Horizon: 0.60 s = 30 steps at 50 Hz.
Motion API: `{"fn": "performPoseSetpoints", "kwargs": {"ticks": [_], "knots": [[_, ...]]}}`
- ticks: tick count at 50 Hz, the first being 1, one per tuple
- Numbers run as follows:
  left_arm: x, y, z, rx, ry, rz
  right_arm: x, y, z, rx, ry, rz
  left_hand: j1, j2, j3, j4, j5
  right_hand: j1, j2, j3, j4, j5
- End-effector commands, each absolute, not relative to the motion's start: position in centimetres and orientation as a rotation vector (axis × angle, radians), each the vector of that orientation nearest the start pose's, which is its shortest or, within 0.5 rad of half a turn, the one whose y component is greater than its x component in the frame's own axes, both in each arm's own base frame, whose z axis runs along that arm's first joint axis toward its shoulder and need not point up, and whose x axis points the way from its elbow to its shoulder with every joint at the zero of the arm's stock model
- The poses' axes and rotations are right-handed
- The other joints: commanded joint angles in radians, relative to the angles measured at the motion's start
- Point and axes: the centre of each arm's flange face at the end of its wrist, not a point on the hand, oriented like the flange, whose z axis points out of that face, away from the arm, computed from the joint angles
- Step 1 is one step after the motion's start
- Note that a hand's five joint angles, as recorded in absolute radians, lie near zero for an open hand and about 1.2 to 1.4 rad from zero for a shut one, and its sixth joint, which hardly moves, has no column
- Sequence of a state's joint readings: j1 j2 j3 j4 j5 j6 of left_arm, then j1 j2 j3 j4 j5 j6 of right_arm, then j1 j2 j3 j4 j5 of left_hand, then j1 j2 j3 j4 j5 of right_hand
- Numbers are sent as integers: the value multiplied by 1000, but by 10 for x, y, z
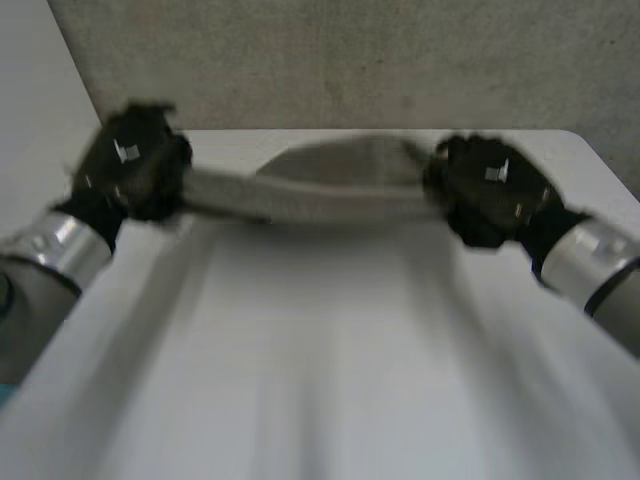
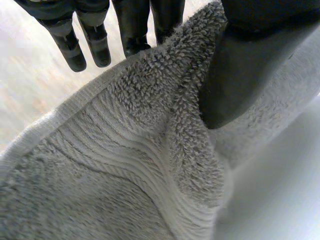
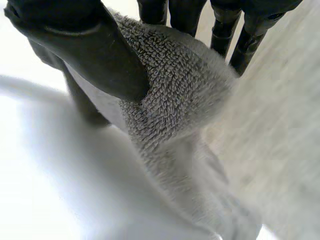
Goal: Fold the towel.
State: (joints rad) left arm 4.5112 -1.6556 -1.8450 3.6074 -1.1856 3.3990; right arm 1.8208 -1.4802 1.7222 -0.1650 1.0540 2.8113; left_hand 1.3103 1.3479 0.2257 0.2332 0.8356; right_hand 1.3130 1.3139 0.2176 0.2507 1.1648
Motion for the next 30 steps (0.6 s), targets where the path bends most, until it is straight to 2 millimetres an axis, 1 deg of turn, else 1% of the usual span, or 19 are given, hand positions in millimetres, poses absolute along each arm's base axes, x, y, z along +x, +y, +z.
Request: {"fn": "performPoseSetpoints", "kwargs": {"ticks": [1,2,3,5,12,14,15,16,17,18,19,20,21,23,25,27,28,29,30], "knots": [[-221,-252,185,1107,2207,-2225,236,-238,192,-1111,1978,-1696,86,48,-51,-59,386,83,82,-43,-76,57],[-221,-248,178,1135,2213,-2190,234,-238,182,-1111,2009,-1661,86,48,-51,-59,386,83,82,-43,-76,57],[-220,-246,173,1155,2222,-2160,234,-238,182,-1111,2009,-1661,86,48,-51,-59,386,83,82,-43,-76,57],[-220,-245,170,1163,2227,-2146,232,-241,169,-1109,2056,-1618,86,48,-51,-59,386,83,82,-43,-76,57],[-221,-245,164,1168,2248,-2128,231,-245,166,-1116,2070,-1617,86,48,-51,-59,386,83,82,-43,-76,57],[-223,-243,155,1187,2283,-2095,231,-244,166,-1120,2068,-1615,86,48,-51,-59,386,83,82,-43,-76,57],[-223,-243,155,1187,2284,-2095,232,-243,165,-1123,2061,-1602,86,48,-51,-59,386,83,82,-43,-76,57],[-223,-242,150,1193,2302,-2076,232,-242,164,-1125,2060,-1590,86,48,-51,-59,386,-41,-42,-43,-76,-67],[-223,-242,148,1197,2315,-2065,232,-242,164,-1125,2060,-1590,86,48,-51,-59,386,-42,-43,-43,-76,-68],[-223,-242,148,1197,2315,-2065,232,-241,163,-1136,2060,-1588,86,48,-51,-59,386,-350,-351,-43,-76,-376],[-224,-242,147,1201,2315,-2060,232,-241,163,-1136,2060,-1588,86,48,-51,-59,386,-353,-354,-43,-76,-379],[-223,-243,147,1196,2309,-2061,232,-239,162,-1161,2052,-1587,86,48,-51,-59,386,-525,-526,-43,-76,-551],[-223,-243,147,1196,2309,-2061,232,-239,162,-1161,2052,-1587,86,48,-51,-59,386,-526,-527,-43,-76,-553],[-219,-249,149,1165,2295,-2058,232,-236,160,-1265,2016,-1586,86,48,-51,-59,386,-526,-527,-43,-76,-553],[-216,-251,149,1157,2288,-2052,229,-236,159,-1300,2017,-1574,86,48,-51,-59,386,-523,-524,-43,-76,-550],[-212,-255,149,1145,2274,-2041,222,-231,159,-1365,2024,-1501,86,48,-51,-59,386,-518,-518,-43,-76,-544],[-206,-259,148,1125,2262,-2020,222,-231,159,-1365,2024,-1501,86,48,-51,-59,386,-518,-518,-43,-76,-544],[-206,-259,148,1125,2262,-2020,220,-225,159,-1404,2021,-1437,86,48,-51,-59,386,-515,-516,-43,-76,-541],[-203,-260,147,1123,2255,-2004,220,-225,159,-1404,2021,-1437,86,48,-51,-59,386,-515,-516,-43,-76,-541]]}}
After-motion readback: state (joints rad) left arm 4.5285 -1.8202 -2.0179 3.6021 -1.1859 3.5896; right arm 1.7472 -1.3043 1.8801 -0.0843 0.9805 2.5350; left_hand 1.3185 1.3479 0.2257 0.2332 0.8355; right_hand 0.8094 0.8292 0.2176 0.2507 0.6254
